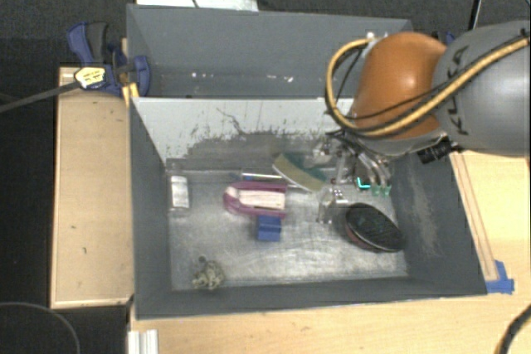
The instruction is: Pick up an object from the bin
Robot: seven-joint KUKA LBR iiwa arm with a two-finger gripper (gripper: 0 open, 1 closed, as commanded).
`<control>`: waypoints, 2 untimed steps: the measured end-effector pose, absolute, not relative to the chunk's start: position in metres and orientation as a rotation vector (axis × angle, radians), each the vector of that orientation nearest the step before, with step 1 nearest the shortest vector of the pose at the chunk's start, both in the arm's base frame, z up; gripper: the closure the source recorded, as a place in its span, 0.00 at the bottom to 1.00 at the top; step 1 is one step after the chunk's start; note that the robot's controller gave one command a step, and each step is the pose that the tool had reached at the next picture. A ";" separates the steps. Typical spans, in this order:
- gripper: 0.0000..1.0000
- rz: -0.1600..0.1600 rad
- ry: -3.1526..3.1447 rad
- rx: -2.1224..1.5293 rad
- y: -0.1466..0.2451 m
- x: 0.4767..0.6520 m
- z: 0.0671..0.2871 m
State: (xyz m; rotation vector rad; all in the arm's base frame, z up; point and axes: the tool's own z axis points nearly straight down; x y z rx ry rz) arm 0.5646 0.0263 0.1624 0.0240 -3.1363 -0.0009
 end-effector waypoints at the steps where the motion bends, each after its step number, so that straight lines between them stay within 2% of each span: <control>1: 0.00 -0.008 -3.146 -0.166 0.156 0.539 0.071; 2: 0.00 0.002 -3.148 -0.081 0.095 0.546 0.102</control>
Offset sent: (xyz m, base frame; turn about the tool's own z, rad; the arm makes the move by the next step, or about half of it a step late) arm -0.0267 0.1248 -0.0924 0.1254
